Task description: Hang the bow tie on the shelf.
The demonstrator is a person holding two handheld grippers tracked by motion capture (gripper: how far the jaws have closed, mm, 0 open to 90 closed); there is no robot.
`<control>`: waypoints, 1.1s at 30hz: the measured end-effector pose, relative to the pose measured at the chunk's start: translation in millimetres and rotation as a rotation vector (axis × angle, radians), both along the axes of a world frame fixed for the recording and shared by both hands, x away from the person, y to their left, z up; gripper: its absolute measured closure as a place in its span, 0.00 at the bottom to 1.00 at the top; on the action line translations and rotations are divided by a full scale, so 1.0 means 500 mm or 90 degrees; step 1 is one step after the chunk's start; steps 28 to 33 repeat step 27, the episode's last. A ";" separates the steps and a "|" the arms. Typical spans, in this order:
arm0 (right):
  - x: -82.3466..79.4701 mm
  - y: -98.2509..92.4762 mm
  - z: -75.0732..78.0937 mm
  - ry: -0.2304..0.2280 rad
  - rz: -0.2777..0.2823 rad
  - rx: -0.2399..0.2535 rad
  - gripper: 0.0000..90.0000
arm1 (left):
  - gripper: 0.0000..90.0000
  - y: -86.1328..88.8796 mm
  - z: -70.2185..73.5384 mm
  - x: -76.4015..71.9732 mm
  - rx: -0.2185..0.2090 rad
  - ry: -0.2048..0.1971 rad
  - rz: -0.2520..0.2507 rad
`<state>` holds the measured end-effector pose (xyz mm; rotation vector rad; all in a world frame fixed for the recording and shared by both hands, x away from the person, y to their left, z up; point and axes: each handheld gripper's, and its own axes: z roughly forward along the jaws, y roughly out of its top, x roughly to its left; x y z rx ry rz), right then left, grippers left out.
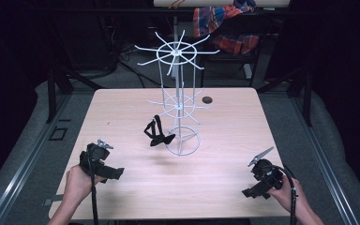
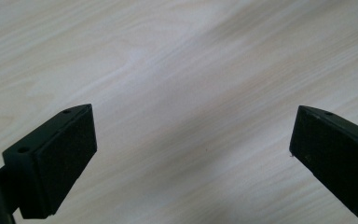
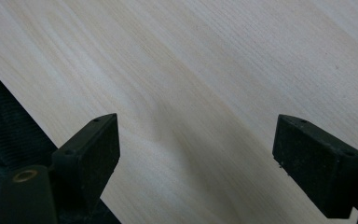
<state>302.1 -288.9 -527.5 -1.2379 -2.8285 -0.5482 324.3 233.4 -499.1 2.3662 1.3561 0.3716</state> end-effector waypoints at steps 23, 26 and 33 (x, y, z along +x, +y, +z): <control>0.001 0.001 0.002 0.007 0.015 -0.014 0.16 | 0.01 0.030 -0.048 -0.038 0.033 0.064 -0.009; 0.001 0.001 0.000 0.010 0.015 -0.009 0.16 | 0.00 0.028 -0.051 -0.036 0.030 0.064 -0.008; 0.001 0.001 -0.002 0.012 0.014 -0.007 0.16 | 0.00 0.028 -0.052 -0.034 0.027 0.063 -0.008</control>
